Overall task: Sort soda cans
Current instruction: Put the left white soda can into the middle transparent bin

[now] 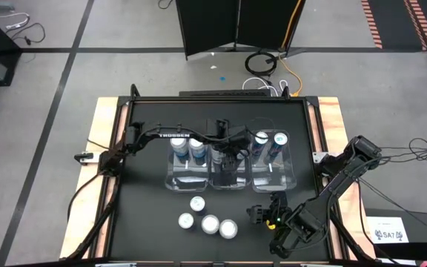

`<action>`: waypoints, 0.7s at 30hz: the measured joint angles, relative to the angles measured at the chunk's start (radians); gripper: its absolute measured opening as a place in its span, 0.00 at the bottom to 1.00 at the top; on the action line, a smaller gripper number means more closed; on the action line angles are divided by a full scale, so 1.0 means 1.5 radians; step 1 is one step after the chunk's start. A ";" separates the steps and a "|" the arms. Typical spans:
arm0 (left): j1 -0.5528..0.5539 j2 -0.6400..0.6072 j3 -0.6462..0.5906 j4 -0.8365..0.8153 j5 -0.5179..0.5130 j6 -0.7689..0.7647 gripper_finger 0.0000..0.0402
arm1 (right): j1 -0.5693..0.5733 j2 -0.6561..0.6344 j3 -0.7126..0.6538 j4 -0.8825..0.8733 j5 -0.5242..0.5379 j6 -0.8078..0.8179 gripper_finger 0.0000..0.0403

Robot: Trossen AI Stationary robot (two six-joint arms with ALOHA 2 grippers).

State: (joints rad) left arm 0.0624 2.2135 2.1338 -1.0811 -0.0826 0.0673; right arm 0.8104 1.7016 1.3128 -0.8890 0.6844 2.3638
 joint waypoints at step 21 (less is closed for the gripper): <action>0.010 0.013 0.000 0.019 -0.001 0.065 0.72 | 0.000 0.000 0.000 0.002 0.000 0.000 0.71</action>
State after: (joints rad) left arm 0.0769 2.2333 2.1336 -1.0528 -0.0841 0.1642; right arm 0.8104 1.7012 1.3128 -0.8865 0.6846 2.3634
